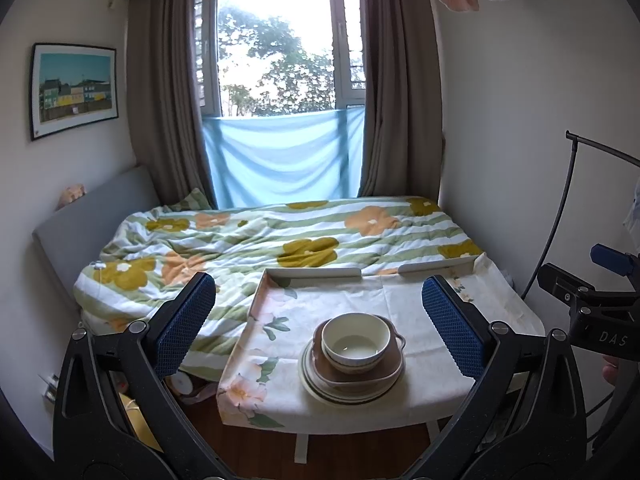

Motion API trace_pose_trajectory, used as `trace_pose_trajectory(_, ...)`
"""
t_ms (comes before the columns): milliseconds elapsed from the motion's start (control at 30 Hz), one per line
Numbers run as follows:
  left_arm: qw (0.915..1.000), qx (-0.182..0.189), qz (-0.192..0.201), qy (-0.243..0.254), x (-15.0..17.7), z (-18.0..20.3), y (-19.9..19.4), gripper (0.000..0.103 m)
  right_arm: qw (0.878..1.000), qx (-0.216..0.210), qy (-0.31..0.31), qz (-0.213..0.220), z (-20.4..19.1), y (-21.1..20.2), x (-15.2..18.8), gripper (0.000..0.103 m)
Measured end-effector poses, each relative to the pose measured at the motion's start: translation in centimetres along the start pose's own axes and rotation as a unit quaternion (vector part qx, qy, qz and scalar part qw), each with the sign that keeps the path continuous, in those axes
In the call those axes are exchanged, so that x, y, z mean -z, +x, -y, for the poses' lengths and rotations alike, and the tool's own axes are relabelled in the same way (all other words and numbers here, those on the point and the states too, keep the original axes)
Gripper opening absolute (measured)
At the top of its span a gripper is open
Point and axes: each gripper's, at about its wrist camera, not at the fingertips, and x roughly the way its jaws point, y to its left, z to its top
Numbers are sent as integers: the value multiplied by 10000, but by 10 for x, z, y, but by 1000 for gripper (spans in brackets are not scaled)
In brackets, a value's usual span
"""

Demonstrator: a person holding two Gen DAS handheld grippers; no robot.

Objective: Organize plates and bowls

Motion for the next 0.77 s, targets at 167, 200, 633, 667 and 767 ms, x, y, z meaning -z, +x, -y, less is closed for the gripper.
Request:
trace_pose_trajectory(167,10000,-21,25,2,1,-1,-1,103,10000,21,6,-11,0,1,1,102)
trace_pose_trajectory(200,10000,-25,31,-1,1,-1,-2,103,10000,21,6,-9,0,1,1,102)
trace_pose_trajectory(633,9995,-208,238,-78,-1,-7,-6,103,10000,42,29,-22,2,3,3,102)
trace_pose_trajectory(667,9994,-210,248,-83,-1,-8,-5,103,10000,41,32,-37,2,4,3,102)
trace_pose_trajectory(767,9993,-254,252,-51,-2,-8,0,103,9999,46,45,-80,2,9,2,102)
